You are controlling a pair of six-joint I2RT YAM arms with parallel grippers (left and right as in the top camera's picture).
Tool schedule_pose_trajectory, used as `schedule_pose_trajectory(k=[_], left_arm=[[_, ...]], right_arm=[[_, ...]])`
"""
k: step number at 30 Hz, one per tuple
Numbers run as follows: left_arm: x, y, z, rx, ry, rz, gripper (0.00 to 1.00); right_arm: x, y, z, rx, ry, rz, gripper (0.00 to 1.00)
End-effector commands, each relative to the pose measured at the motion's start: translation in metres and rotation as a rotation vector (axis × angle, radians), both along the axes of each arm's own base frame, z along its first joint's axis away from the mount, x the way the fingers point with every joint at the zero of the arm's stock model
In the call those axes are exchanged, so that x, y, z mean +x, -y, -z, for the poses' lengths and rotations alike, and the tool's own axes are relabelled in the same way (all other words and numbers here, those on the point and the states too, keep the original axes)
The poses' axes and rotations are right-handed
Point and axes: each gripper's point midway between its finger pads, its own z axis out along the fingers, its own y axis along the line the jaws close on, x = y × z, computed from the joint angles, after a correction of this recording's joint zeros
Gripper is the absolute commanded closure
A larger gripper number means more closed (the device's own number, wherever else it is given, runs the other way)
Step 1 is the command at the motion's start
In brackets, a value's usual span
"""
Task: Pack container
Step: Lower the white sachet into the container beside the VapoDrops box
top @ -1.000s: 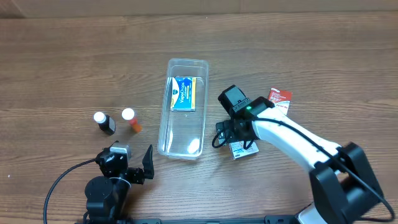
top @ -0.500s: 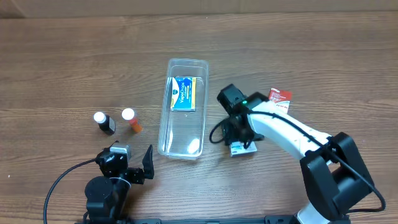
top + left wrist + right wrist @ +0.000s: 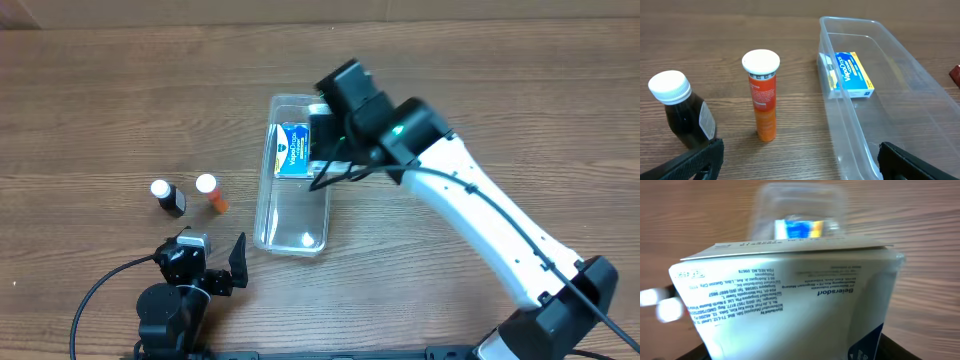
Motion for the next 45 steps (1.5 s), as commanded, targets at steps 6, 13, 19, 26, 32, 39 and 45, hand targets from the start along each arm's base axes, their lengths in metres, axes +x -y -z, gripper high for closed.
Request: schedule_pose_trajectory(k=[6, 13, 19, 26, 32, 39, 45], left_arm=[[0.0, -0.001, -0.001, 0.014, 0.011, 0.002, 0.0], [0.0, -0.001, -0.001, 0.014, 0.011, 0.002, 0.0], [0.0, -0.001, -0.001, 0.014, 0.011, 0.002, 0.0], [0.0, -0.001, -0.001, 0.014, 0.011, 0.002, 0.0], [0.0, -0.001, -0.001, 0.014, 0.011, 0.002, 0.0], [0.0, -0.001, -0.001, 0.014, 0.011, 0.002, 0.0], [0.0, -0.001, -0.001, 0.014, 0.011, 0.002, 0.0]], right_arm=[[-0.035, -0.066, 0.079, -0.02, -0.182, 0.048, 0.32], [-0.043, -0.08, 0.139, -0.071, -0.299, 0.078, 0.32], [-0.044, -0.078, 0.154, -0.093, -0.325, 0.091, 0.31], [-0.04, -0.076, 0.153, -0.093, -0.316, 0.101, 0.18], [-0.026, -0.072, 0.152, -0.102, -0.271, 0.06, 0.09], [-0.034, -0.066, 0.148, -0.11, -0.316, 0.007, 0.35], [-0.054, -0.064, 0.147, -0.107, -0.401, -0.029, 0.59]])
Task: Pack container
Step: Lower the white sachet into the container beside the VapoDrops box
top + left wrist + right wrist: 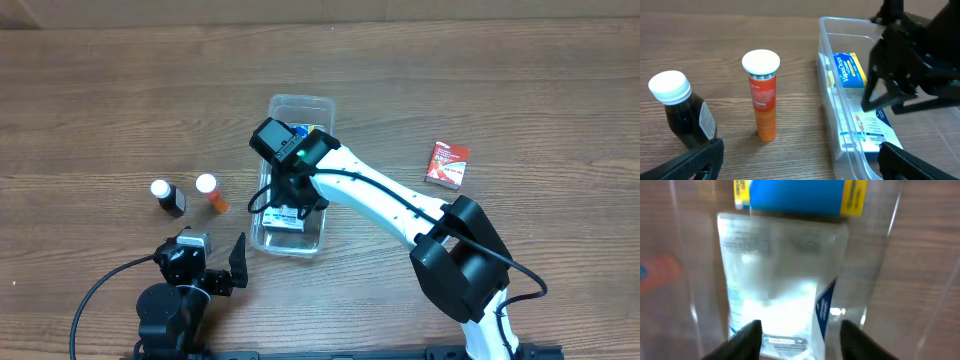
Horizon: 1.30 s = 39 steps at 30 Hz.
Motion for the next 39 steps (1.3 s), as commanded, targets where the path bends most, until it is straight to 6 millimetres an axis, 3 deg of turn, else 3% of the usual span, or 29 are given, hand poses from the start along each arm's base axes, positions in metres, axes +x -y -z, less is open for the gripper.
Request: schedule_pose_trajectory(k=[1, 6, 17, 21, 24, 28, 32, 36, 39], left_arm=[[0.0, -0.001, -0.001, 0.014, 0.01, 0.002, 0.0], [0.0, -0.001, -0.001, 0.014, 0.01, 0.002, 0.0], [0.0, -0.001, -0.001, 0.014, 0.01, 0.002, 0.0], [0.0, -0.001, -0.001, 0.014, 0.01, 0.002, 0.0], [0.0, -0.001, -0.001, 0.014, 0.01, 0.002, 0.0], [0.0, -0.001, -0.001, 0.014, 0.011, 0.002, 0.0], [0.0, -0.001, -0.001, 0.014, 0.01, 0.002, 0.0], [0.0, -0.001, -0.001, 0.014, 0.01, 0.002, 0.0], [0.0, -0.001, -0.001, 0.014, 0.01, 0.002, 0.0]], right_arm=[[-0.011, -0.004, -0.012, 0.038, -0.041, -0.029, 0.62], [-0.015, -0.004, -0.012, 0.04, -0.056, -0.035, 0.95], [-0.034, -0.021, -0.01, 0.058, -0.063, -0.162, 0.96], [-0.025, -0.034, 0.004, 0.103, -0.005, -0.168, 0.96], [-0.022, -0.032, 0.019, 0.114, 0.004, -0.151, 0.96], [-0.007, -0.014, 0.03, 0.088, 0.02, -0.105, 0.96], [0.03, 0.001, 0.027, 0.109, 0.087, -0.104, 0.96], [0.06, 0.001, 0.018, 0.163, 0.18, -0.15, 0.96], [0.068, 0.001, 0.014, 0.18, 0.201, -0.173, 0.96]])
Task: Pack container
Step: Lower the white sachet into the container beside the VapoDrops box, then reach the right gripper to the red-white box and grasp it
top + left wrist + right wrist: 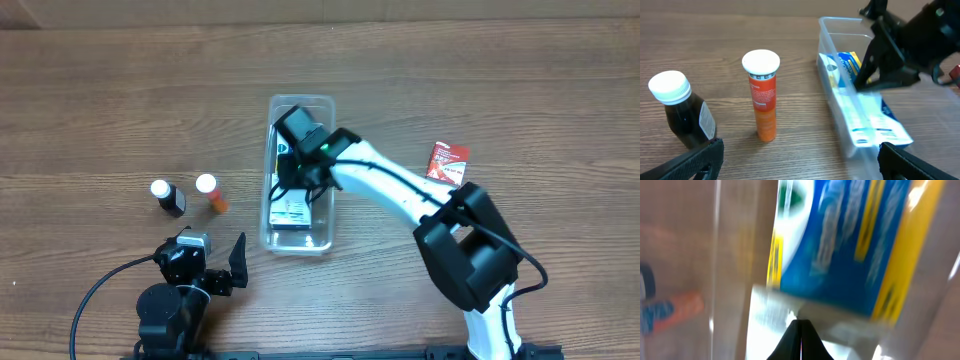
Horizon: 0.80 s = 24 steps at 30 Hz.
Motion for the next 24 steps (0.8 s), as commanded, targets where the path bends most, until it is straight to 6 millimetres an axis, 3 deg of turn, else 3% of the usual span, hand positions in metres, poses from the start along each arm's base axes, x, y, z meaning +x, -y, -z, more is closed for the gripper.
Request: schedule_pose_trajectory(k=[1, 7, 12, 15, 16, 17, 18, 19, 21, 24], left_arm=[[0.0, -0.001, -0.001, 0.014, 0.011, 0.002, 0.0], [0.0, -0.001, -0.001, 0.014, 0.011, 0.002, 0.0], [0.0, -0.001, -0.001, 0.014, 0.011, 0.002, 0.0], [0.0, -0.001, -0.001, 0.014, 0.011, 0.002, 0.0], [0.0, -0.001, -0.001, 0.014, 0.011, 0.002, 0.0], [0.0, -0.001, -0.001, 0.014, 0.011, 0.002, 0.0], [0.0, -0.001, -0.001, 0.014, 0.011, 0.002, 0.0], [0.0, -0.001, -0.001, 0.014, 0.011, 0.002, 0.0], [0.0, -0.001, -0.001, 0.014, 0.011, 0.002, 0.0], [0.0, -0.001, -0.001, 0.014, 0.011, 0.002, 0.0]], right_arm=[[0.004, 0.005, -0.004, -0.02, 0.042, -0.092, 0.96], [-0.002, 0.002, -0.042, -0.001, 0.047, -0.143, 0.96], [-0.001, 0.006, -0.097, 0.042, 0.123, -0.136, 0.96], [0.003, 0.022, -0.129, 0.05, 0.182, -0.081, 0.91], [0.007, 0.031, -0.138, 0.048, 0.193, -0.04, 0.81], [0.01, 0.042, -0.147, 0.05, 0.201, 0.003, 0.61], [0.016, 0.057, -0.156, 0.049, 0.208, 0.055, 0.53], [0.022, 0.073, -0.162, 0.045, 0.211, 0.104, 0.39], [0.034, 0.11, -0.169, 0.032, 0.204, 0.206, 0.02], [0.052, 0.179, -0.164, -0.009, 0.154, 0.364, 0.0]])
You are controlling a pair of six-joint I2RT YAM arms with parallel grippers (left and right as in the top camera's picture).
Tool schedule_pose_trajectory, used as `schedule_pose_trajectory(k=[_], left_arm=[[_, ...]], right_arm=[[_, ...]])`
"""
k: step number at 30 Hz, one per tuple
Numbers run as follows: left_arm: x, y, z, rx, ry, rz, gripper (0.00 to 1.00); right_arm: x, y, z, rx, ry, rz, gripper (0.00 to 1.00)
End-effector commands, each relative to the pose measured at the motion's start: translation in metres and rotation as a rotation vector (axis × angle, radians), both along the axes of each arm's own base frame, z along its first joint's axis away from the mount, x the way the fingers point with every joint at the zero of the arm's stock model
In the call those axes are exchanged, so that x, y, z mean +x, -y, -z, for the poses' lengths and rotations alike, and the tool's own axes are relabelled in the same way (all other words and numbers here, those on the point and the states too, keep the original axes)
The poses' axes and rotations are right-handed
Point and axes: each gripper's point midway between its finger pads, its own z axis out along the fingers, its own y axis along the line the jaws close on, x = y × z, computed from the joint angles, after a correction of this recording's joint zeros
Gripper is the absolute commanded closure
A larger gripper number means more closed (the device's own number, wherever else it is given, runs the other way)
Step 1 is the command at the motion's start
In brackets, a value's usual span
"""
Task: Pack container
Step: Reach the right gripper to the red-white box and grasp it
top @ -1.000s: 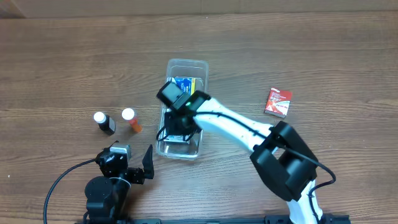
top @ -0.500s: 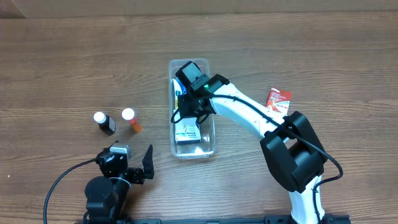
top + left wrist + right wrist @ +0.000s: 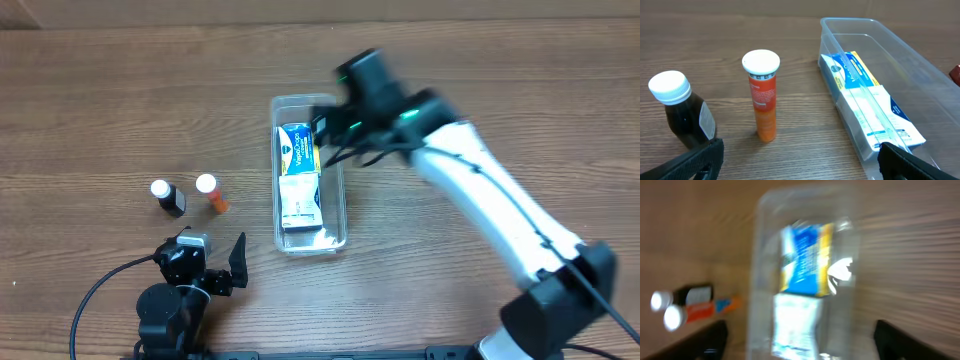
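Observation:
The clear plastic container (image 3: 338,200) lies lengthwise mid-table. Inside, a blue-and-yellow box (image 3: 295,148) fills the far half and a white box (image 3: 300,206) the near half; both sit along the left wall (image 3: 832,95). My right gripper (image 3: 333,122) hovers open and empty over the container's far right corner; its blurred wrist view shows the container (image 3: 757,280) and both boxes below the right gripper (image 3: 805,347). My left gripper (image 3: 800,165) rests open at the table's front edge, left of the container.
An orange tube (image 3: 210,192) with a white cap and a dark bottle (image 3: 167,197) stand left of the container, both upright (image 3: 762,95) (image 3: 680,112). A red packet (image 3: 955,75) peeks in at the right edge of the left wrist view.
My right gripper was low inside the container against the boxes; now it is raised at the far right corner, open. The container sits slightly further right. The white box lies in line with the blue one.
My right gripper held the white box above the container's far end, with only the blue box inside. Then the white box lay in the near half with the gripper over it. Then the gripper was down among the boxes. Now it is clear, both boxes inside.

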Motion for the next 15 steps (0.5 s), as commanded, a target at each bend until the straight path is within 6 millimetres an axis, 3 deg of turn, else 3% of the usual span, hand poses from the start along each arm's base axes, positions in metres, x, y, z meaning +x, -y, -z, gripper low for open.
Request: schedule_pose_trajectory(k=[1, 2, 3, 5, 11, 15], left_arm=[[0.0, -0.001, -0.001, 0.014, 0.011, 0.002, 0.0], [0.0, -0.001, -0.001, 0.014, 0.011, 0.002, 0.0], [0.0, -0.001, -0.001, 0.014, 0.011, 0.002, 0.0], [0.0, -0.001, -0.001, 0.014, 0.011, 0.002, 0.0], [0.0, -0.001, -0.001, 0.015, 0.011, 0.002, 0.0], [0.0, -0.001, -0.001, 0.014, 0.011, 0.002, 0.0]], right_arm=[[0.031, 0.093, 0.001, -0.036, -0.038, 0.258, 0.0], [0.032, 0.114, 0.007, -0.049, -0.07, 0.304, 0.0], [0.031, 0.148, 0.022, -0.076, -0.135, 0.372, 0.0], [0.029, 0.171, 0.037, -0.099, -0.193, 0.42, 0.0], [0.03, 0.209, 0.078, -0.256, -0.254, 0.476, 0.0], [0.029, 0.217, 0.105, -0.312, -0.316, 0.482, 0.0]])
